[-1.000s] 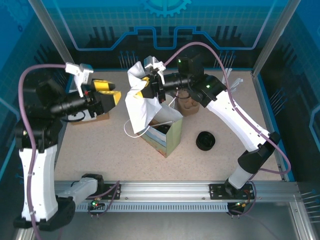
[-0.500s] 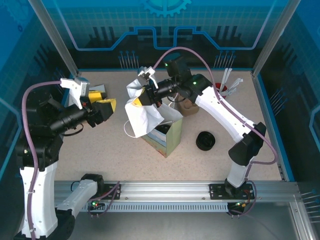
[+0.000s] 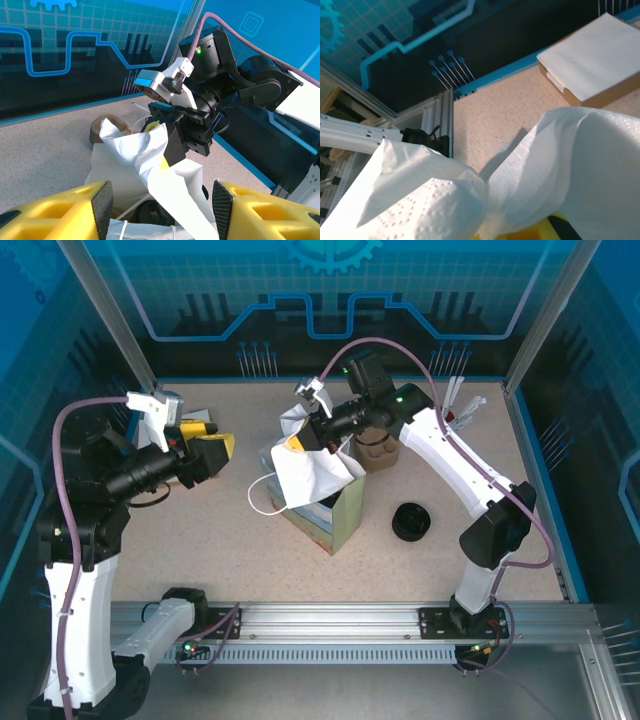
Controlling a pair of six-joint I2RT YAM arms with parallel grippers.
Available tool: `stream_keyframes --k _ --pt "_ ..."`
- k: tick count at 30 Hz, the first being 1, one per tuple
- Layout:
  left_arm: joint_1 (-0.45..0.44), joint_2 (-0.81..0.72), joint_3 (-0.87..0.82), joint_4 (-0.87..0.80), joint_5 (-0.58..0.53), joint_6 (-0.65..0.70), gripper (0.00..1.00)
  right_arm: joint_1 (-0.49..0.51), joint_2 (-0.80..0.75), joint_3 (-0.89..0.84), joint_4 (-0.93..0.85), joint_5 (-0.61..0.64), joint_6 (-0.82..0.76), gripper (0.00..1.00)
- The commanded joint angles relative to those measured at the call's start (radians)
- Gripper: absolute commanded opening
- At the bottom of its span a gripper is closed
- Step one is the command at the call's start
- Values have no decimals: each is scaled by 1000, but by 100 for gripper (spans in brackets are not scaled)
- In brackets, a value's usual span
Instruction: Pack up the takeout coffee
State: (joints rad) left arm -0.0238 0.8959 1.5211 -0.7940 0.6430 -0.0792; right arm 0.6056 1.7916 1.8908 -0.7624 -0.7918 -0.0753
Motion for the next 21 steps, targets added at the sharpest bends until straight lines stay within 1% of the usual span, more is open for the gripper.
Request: stream_keyframes --k 1,9,13,17,21 --pt "-7 7 6 17 5 -10 58 -8 -40 0 -82 90 -63 7" --pt "-6 15 10 21 1 -9 58 33 -39 -5 -171 302 -168 8" --pt "-7 21 15 19 3 -10 58 76 -12 11 -233 442 -212 9" --pt "-7 26 18 17 0 -8 58 116 18 33 -274 539 -240 12" --pt "-7 25 17 19 0 -7 58 161 60 64 -311 666 -270 14"
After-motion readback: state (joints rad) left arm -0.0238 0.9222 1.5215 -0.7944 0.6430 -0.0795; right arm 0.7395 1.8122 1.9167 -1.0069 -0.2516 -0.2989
